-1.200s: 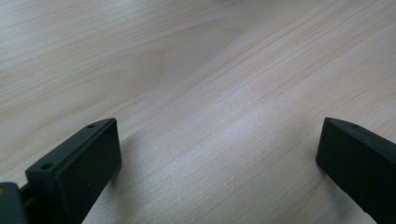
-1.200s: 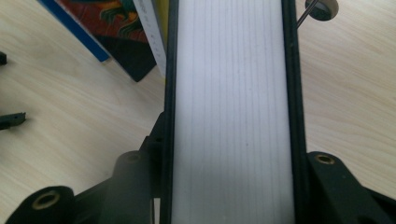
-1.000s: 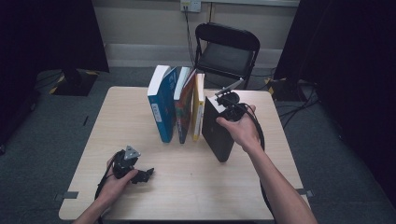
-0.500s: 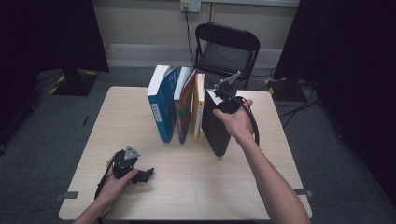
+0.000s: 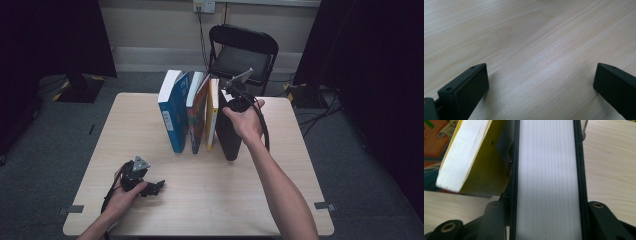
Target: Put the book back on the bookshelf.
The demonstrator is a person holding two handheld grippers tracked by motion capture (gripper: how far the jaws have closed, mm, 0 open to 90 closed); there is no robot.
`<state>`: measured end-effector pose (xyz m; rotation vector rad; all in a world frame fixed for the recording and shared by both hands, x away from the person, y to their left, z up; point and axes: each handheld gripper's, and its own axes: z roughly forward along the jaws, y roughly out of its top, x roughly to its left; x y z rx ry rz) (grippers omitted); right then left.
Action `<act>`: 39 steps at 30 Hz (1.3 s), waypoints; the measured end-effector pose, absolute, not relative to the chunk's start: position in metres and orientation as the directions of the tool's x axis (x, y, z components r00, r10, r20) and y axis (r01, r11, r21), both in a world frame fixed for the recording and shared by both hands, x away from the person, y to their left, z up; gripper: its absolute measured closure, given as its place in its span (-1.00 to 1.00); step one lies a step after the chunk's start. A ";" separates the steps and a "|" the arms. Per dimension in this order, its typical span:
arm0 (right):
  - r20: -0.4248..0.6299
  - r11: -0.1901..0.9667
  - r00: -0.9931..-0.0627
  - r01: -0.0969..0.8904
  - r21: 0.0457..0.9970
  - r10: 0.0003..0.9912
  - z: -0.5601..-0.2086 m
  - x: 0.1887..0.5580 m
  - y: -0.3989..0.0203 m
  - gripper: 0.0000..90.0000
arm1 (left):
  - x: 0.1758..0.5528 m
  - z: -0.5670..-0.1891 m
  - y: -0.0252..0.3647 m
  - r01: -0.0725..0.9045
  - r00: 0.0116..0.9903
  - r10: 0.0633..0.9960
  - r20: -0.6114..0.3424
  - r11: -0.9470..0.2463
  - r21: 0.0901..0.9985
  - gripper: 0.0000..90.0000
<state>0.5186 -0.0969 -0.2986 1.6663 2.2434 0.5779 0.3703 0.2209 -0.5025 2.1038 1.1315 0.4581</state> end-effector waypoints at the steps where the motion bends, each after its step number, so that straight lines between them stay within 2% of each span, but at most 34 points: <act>1: 0.004 0.248 -0.285 0.840 0.483 0.959 -0.300 0.521 -0.096 0.20 | 0.370 -0.503 0.221 0.584 0.558 0.829 -0.016 -0.379 0.718 -1.00; 26: 0.014 0.142 -0.169 0.870 0.473 0.986 -0.311 0.556 -0.085 0.19 | 0.370 -0.502 0.222 0.582 0.570 0.822 -0.016 -0.390 0.713 -1.00; 39: -0.002 0.146 -0.169 0.846 0.512 0.986 -0.317 0.553 -0.082 0.17 | 0.370 -0.502 0.222 0.583 0.569 0.822 -0.017 -0.389 0.713 -1.00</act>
